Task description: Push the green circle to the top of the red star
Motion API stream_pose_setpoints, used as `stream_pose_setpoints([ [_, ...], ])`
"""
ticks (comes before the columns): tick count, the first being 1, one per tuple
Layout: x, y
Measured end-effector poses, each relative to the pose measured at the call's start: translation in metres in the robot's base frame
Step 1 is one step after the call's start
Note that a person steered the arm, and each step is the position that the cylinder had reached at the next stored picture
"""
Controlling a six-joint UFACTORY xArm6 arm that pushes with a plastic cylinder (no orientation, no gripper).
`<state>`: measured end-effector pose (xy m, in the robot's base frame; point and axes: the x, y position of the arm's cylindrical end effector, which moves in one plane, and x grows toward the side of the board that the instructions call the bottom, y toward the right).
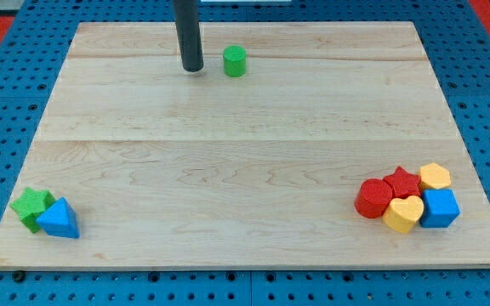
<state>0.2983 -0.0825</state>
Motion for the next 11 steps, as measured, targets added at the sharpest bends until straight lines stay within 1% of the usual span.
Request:
stream_pose_setpoints([
  [2,0.002,0.0],
  [7,0.024,0.0],
  [9,0.024,0.0],
  [11,0.016,0.026],
])
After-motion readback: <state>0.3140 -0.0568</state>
